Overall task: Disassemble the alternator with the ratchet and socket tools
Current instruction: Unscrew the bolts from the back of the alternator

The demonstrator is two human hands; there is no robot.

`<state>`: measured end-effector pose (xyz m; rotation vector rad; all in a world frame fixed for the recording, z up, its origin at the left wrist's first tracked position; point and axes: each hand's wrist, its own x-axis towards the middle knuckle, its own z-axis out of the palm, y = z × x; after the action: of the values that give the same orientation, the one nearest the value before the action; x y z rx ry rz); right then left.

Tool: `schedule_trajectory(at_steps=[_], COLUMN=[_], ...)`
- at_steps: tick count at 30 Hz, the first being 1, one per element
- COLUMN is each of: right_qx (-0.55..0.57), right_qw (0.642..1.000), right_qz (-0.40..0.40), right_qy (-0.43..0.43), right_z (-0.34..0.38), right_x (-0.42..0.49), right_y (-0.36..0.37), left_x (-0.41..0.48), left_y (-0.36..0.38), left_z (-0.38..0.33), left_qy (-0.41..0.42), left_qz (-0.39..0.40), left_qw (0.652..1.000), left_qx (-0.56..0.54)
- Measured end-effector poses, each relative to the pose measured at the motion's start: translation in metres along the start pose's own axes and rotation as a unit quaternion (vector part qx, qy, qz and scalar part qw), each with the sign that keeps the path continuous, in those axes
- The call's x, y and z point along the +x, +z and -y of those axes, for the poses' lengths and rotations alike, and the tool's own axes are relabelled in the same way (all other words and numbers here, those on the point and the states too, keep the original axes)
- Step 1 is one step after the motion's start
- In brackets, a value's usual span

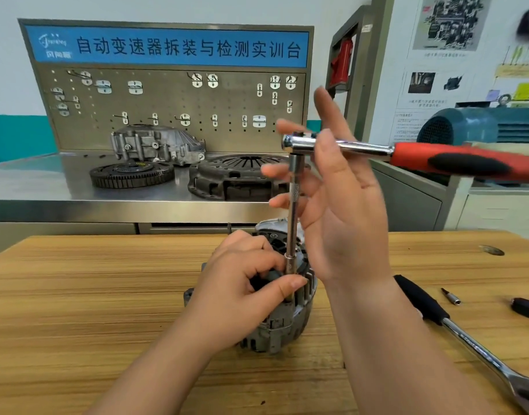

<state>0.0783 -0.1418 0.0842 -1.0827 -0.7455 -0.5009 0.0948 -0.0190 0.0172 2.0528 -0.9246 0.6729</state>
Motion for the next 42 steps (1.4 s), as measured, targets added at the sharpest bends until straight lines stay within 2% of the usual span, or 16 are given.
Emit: schedule_trajectory(at_steps=[2, 4, 10, 12, 20, 22, 28, 34, 36, 42], right_qx=[-0.040, -0.036, 0.092, 0.107, 0.013, 0.023, 0.089, 0.030, 0.026, 0.088], right_qw=[0.998, 0.998, 0.991, 0.987, 0.999, 0.999, 0.990, 1.000, 1.000, 0.988], right_qz=[-0.009, -0.012, 0.008, 0.019, -0.027, -0.027, 0.001, -0.006, 0.001, 0.021], right_qy=[-0.048, -0.053, 0.098, 0.120, -0.028, -0.017, 0.106, 0.003, -0.002, 0.127], right_z=[0.002, 0.002, -0.002, -0.004, 0.000, 0.000, -0.001, 0.003, 0.004, 0.004], right_x=[0.001, 0.001, 0.001, 0.000, -0.002, -0.002, -0.002, -0.001, -0.001, 0.001], right_y=[0.000, 0.001, -0.002, -0.002, 0.007, 0.008, 0.004, 0.010, 0.009, 0.003], left_x=[0.000, 0.000, 0.001, 0.002, 0.001, 0.001, 0.000, 0.001, 0.001, 0.000], left_y=[0.001, 0.001, -0.002, -0.002, 0.001, 0.001, -0.001, 0.000, 0.001, 0.000], left_z=[0.000, 0.001, -0.001, -0.001, -0.004, -0.003, -0.002, -0.002, -0.002, -0.003], left_qy=[-0.003, -0.002, 0.007, 0.006, -0.009, -0.009, 0.007, -0.007, -0.008, 0.008], left_qz=[-0.004, -0.003, 0.004, 0.001, -0.005, -0.003, 0.000, -0.010, -0.014, -0.001], left_qw=[1.000, 1.000, 1.000, 1.000, 1.000, 1.000, 1.000, 1.000, 1.000, 1.000], left_qx=[0.007, 0.010, -0.002, -0.012, 0.010, 0.010, -0.003, 0.004, 0.011, 0.002])
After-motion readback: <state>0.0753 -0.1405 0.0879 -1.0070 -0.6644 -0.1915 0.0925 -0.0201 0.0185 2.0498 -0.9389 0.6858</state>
